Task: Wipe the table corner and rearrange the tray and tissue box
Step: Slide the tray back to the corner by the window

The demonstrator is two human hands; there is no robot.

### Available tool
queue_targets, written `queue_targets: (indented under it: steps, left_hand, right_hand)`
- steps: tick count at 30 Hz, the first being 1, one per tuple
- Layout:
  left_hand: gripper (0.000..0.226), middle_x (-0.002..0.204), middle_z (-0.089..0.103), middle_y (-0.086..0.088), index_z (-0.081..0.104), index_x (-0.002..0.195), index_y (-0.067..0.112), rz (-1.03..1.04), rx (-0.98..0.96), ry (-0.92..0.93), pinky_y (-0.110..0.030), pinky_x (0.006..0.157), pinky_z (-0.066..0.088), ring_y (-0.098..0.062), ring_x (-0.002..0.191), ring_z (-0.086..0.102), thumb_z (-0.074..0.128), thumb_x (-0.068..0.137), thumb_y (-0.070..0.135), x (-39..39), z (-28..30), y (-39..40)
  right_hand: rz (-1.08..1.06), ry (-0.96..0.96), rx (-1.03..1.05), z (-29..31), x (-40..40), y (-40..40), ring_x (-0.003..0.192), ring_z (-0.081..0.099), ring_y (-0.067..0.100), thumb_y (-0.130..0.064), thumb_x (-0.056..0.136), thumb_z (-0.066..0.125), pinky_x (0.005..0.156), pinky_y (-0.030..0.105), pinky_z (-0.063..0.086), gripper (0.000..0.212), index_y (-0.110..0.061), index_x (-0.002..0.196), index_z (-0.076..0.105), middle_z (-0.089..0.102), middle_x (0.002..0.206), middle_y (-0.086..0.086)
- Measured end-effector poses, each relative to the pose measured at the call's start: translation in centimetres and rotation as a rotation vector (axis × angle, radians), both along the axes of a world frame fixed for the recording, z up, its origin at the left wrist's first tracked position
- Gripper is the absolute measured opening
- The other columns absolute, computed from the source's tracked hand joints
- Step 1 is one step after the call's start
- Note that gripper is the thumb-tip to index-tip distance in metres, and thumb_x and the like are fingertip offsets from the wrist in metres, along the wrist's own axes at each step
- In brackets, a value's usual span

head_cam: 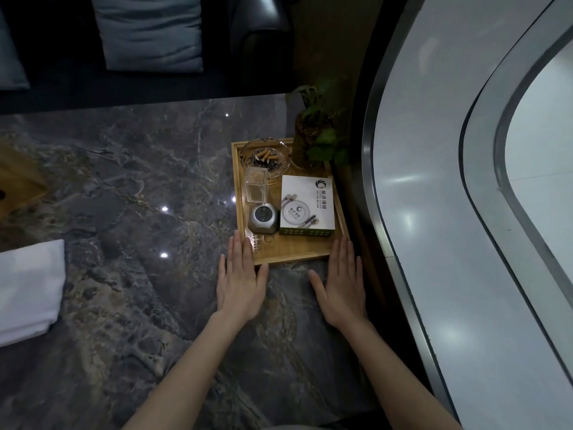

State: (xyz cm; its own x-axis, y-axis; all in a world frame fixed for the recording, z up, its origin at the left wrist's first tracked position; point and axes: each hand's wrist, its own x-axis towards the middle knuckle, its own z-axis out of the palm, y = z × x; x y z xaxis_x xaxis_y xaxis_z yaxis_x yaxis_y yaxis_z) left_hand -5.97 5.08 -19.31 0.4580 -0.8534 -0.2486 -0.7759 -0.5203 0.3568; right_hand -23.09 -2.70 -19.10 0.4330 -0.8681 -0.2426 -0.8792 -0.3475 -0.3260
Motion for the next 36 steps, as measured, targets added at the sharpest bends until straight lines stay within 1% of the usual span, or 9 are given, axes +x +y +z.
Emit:
queue_targets:
  steps: [12, 16, 20, 22, 24, 26, 28, 31, 36]
  left_hand:
    - [0.079, 0.153, -0.024, -0.002, -0.011, 0.145, 0.012, -0.001, -0.01, 0.018, -0.037, 0.116, -0.008, -0.015, 0.142, -0.017, -0.002, 0.08, 0.056, 0.5, -0.1, -0.5]
    - [0.072, 0.151, -0.025, -0.001, -0.017, 0.143, 0.012, -0.014, -0.038, 0.055, -0.037, 0.116, -0.009, -0.014, 0.142, -0.017, 0.018, 0.093, 0.05, 1.2, 0.5, -0.3]
    - [0.087, 0.153, -0.022, -0.008, -0.018, 0.142, 0.008, 0.001, 0.0, 0.058, -0.037, 0.116, -0.01, -0.015, 0.141, -0.02, 0.023, 0.087, 0.062, 3.1, 0.6, -0.1]
    - [0.1, 0.154, -0.018, -0.008, -0.017, 0.142, 0.008, -0.052, -0.003, 0.097, -0.036, 0.116, -0.009, -0.014, 0.141, -0.017, 0.018, 0.077, 0.075, 4.1, 0.4, -0.2]
    - [0.109, 0.155, -0.014, -0.005, -0.016, 0.143, 0.009, -0.116, -0.027, 0.162, -0.032, 0.115, -0.008, -0.01, 0.14, -0.014, 0.018, 0.068, 0.081, 4.8, 0.4, -0.4]
    - [0.105, 0.156, -0.01, -0.006, -0.014, 0.144, 0.009, -0.14, -0.058, 0.212, -0.029, 0.116, -0.005, -0.009, 0.14, -0.011, 0.035, 0.075, 0.073, 5.0, 0.4, -0.6]
    - [0.096, 0.157, -0.005, -0.007, -0.012, 0.144, 0.011, -0.136, -0.098, 0.242, -0.029, 0.117, -0.003, -0.012, 0.143, -0.007, 0.047, 0.083, 0.055, 5.1, 0.5, -0.8]
    - [0.091, 0.157, -0.002, -0.006, -0.01, 0.145, 0.013, -0.125, -0.14, 0.284, -0.03, 0.117, -0.002, -0.01, 0.142, -0.005, 0.051, 0.085, 0.046, 5.0, 0.5, -0.8]
    - [0.09, 0.157, -0.002, -0.004, -0.014, 0.142, 0.02, -0.12, -0.15, 0.31, -0.032, 0.117, -0.003, -0.009, 0.142, -0.006, 0.05, 0.085, 0.046, 4.8, 0.3, -0.8]
  right_hand:
    - [-0.004, 0.001, 0.0, 0.1, 0.4, -0.4, 0.134, -0.029, 0.009, -0.063, 0.08, 0.002, 0.112, 0.03, -0.017, 0.079, -0.017, 0.137, -0.027, -0.033, 0.144, -0.003]
    - [-0.013, -0.023, -0.011, 0.6, 0.6, -0.5, 0.137, -0.023, 0.009, -0.049, 0.09, 0.012, 0.114, 0.031, -0.014, 0.071, -0.013, 0.144, -0.015, -0.02, 0.152, 0.001]
    - [0.004, -0.042, -0.022, 0.6, 0.4, -0.4, 0.138, -0.02, 0.01, -0.047, 0.09, 0.011, 0.114, 0.03, -0.013, 0.069, -0.012, 0.144, -0.014, -0.018, 0.151, 0.001]
    - [0.024, -0.035, -0.02, 0.5, 0.3, -0.3, 0.138, -0.022, 0.011, -0.05, 0.086, 0.003, 0.114, 0.029, -0.013, 0.07, -0.013, 0.141, -0.018, -0.023, 0.147, 0.0]
    - [0.039, -0.035, -0.015, 0.4, 0.3, -0.3, 0.138, -0.024, 0.011, -0.052, 0.083, 0.0, 0.114, 0.029, -0.014, 0.069, -0.015, 0.137, -0.022, -0.026, 0.146, -0.001]
    - [0.036, -0.054, -0.005, 0.2, 0.3, -0.2, 0.138, -0.025, 0.012, -0.052, 0.083, 0.001, 0.114, 0.029, -0.014, 0.069, -0.016, 0.136, -0.023, -0.027, 0.146, -0.001]
    - [0.025, -0.07, 0.002, -0.1, 0.4, -0.1, 0.138, -0.025, 0.012, -0.052, 0.084, 0.003, 0.114, 0.029, -0.013, 0.069, -0.017, 0.137, -0.023, -0.028, 0.147, 0.0]
    - [-0.004, -0.084, 0.006, -0.5, 0.5, 0.0, 0.138, -0.027, 0.01, -0.052, 0.084, 0.005, 0.113, 0.027, -0.013, 0.07, -0.016, 0.138, -0.023, -0.028, 0.147, 0.0]
    - [-0.055, -0.101, 0.016, -0.9, 0.8, 0.2, 0.137, -0.028, 0.01, -0.054, 0.082, 0.006, 0.113, 0.028, -0.01, 0.073, -0.018, 0.137, -0.026, -0.031, 0.147, -0.001]
